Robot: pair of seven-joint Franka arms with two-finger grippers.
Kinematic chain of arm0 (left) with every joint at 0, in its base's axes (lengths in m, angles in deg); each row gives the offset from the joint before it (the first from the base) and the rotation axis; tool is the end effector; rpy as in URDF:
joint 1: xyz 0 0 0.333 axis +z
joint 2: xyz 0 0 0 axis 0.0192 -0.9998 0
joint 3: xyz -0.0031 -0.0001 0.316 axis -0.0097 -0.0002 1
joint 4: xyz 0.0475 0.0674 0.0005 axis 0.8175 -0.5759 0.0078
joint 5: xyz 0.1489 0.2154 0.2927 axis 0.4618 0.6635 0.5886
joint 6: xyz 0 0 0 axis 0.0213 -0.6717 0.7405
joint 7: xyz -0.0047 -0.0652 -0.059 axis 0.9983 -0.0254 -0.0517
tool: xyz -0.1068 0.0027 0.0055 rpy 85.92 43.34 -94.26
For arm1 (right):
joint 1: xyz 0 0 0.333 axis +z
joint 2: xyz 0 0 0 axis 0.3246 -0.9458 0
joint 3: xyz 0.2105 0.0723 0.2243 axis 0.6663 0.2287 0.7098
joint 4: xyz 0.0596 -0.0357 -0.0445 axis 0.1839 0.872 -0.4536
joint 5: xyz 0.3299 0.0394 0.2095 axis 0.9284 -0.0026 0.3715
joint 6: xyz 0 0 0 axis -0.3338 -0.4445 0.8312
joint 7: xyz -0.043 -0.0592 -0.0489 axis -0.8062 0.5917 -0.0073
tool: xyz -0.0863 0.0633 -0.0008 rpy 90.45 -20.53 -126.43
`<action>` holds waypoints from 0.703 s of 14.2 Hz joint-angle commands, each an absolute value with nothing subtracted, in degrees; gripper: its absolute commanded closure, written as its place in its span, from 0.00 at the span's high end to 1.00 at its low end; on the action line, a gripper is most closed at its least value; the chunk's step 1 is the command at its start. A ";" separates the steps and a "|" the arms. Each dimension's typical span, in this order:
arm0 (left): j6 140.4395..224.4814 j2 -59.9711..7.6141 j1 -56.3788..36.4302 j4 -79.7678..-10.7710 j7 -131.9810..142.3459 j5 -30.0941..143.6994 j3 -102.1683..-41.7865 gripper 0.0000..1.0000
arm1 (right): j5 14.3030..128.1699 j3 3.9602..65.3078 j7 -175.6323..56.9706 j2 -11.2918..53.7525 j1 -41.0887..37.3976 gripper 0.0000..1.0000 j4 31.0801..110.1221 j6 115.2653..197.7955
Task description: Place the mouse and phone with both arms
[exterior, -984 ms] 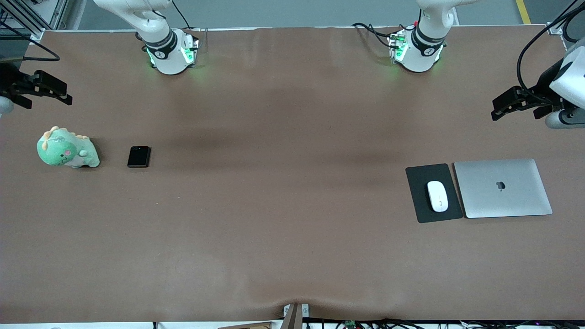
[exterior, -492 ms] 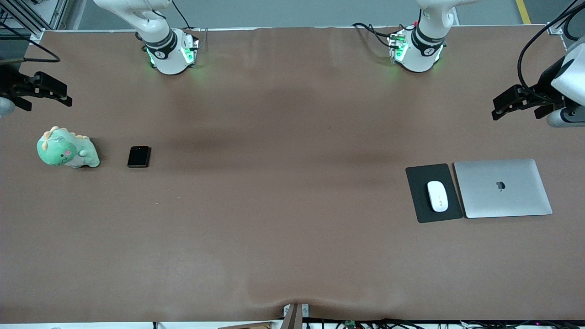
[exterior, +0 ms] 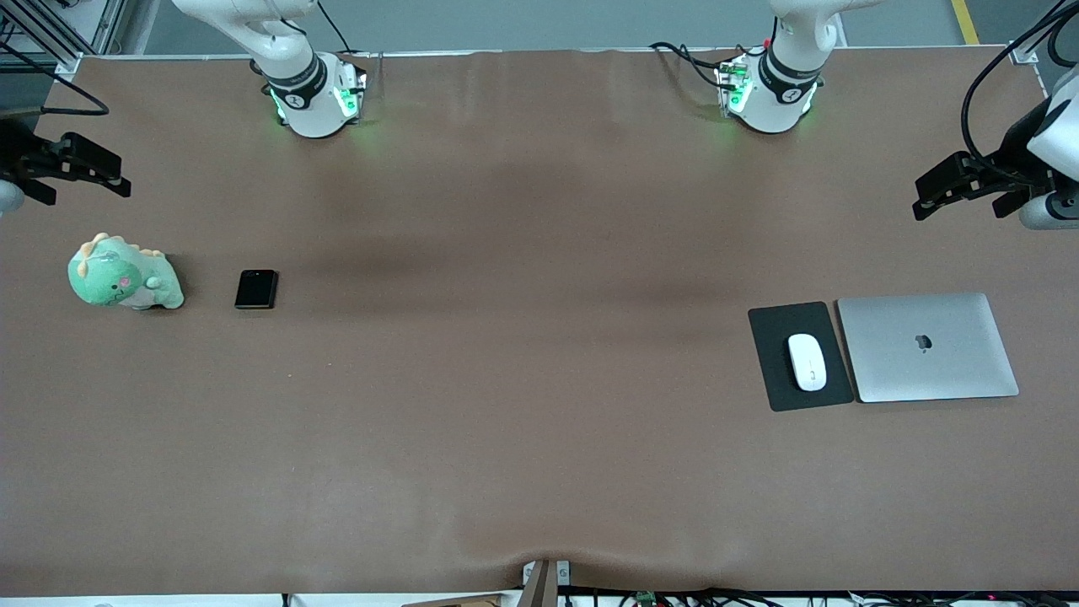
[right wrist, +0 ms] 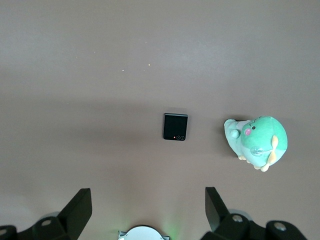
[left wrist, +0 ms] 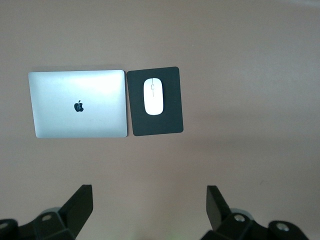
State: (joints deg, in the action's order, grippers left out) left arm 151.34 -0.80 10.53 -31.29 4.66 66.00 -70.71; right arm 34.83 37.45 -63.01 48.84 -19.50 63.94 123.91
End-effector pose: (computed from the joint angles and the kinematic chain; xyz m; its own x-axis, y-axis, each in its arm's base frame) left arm 0.5464 -0.0503 0.6522 0.9999 0.0106 0.0000 0.0106 -0.9999 -0.0024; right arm 0.5179 -0.0287 0.6349 0.9912 0.0979 -0.0895 0.0959 -0.9950 -0.0263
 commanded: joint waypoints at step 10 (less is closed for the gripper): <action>149.32 -0.56 5.78 -30.81 4.88 65.62 -65.98 1.00 | 33.60 37.89 -63.97 50.50 -19.74 1.00 65.45 124.58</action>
